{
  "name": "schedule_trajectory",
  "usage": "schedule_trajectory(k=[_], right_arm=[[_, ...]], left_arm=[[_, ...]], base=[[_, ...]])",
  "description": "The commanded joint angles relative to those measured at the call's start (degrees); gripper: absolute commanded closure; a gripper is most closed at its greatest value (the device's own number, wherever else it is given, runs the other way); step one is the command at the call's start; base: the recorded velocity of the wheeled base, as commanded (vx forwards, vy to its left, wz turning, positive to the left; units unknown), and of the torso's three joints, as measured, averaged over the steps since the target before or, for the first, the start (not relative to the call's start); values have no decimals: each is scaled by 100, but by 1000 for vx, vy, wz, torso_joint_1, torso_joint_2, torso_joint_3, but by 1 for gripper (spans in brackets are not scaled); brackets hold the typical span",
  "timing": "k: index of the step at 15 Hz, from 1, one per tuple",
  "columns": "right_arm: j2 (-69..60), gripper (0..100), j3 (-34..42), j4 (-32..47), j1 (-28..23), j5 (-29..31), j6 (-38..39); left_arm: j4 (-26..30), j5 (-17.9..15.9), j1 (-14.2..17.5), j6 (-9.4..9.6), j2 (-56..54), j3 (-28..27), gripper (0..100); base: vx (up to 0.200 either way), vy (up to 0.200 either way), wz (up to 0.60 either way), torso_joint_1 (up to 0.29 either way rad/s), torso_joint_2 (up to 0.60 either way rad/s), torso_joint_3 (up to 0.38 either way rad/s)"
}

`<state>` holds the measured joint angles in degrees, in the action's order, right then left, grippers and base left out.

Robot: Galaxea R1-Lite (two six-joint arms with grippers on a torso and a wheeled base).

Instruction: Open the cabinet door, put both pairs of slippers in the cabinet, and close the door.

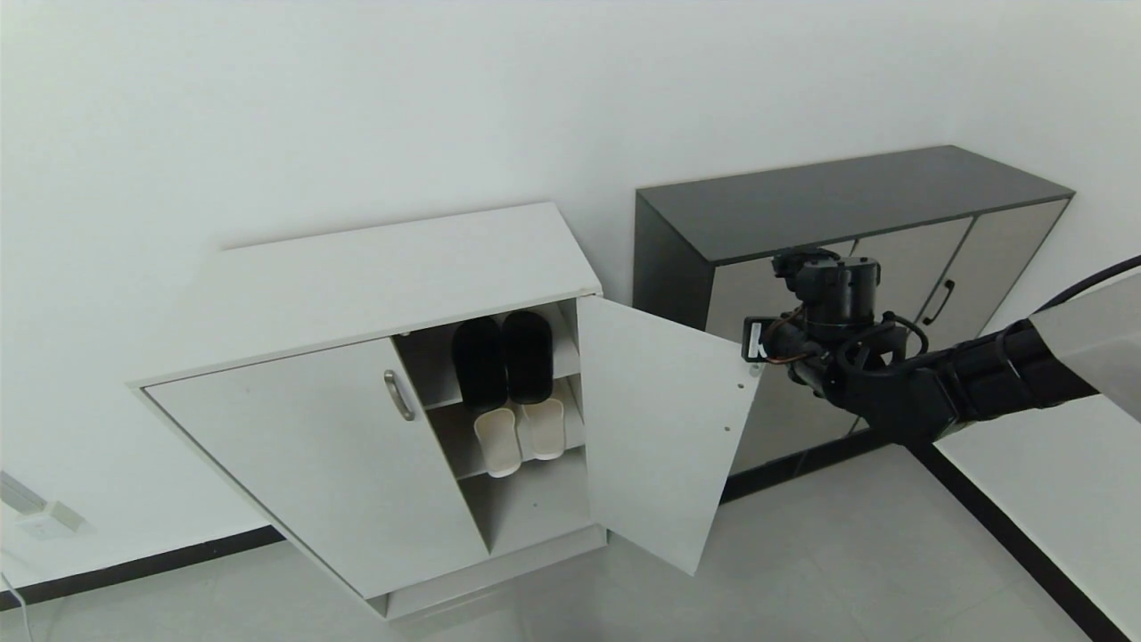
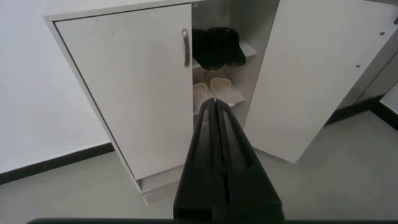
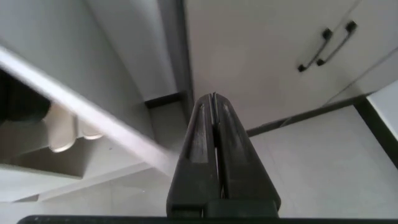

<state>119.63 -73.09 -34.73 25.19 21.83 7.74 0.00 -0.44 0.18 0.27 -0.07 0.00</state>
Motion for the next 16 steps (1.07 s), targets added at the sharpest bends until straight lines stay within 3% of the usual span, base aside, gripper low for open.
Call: schedule_trajectory(k=[1, 16], right_arm=[[87, 100, -21, -7, -5, -4, -1], [52, 100, 208, 107, 197, -4, -1]], left_arm=[[0, 0, -9, 0, 7, 0, 100], [0, 0, -1, 0, 7, 0, 100]], base=[[0, 0, 0, 0, 0, 0], [0, 0, 0, 0, 0, 0]])
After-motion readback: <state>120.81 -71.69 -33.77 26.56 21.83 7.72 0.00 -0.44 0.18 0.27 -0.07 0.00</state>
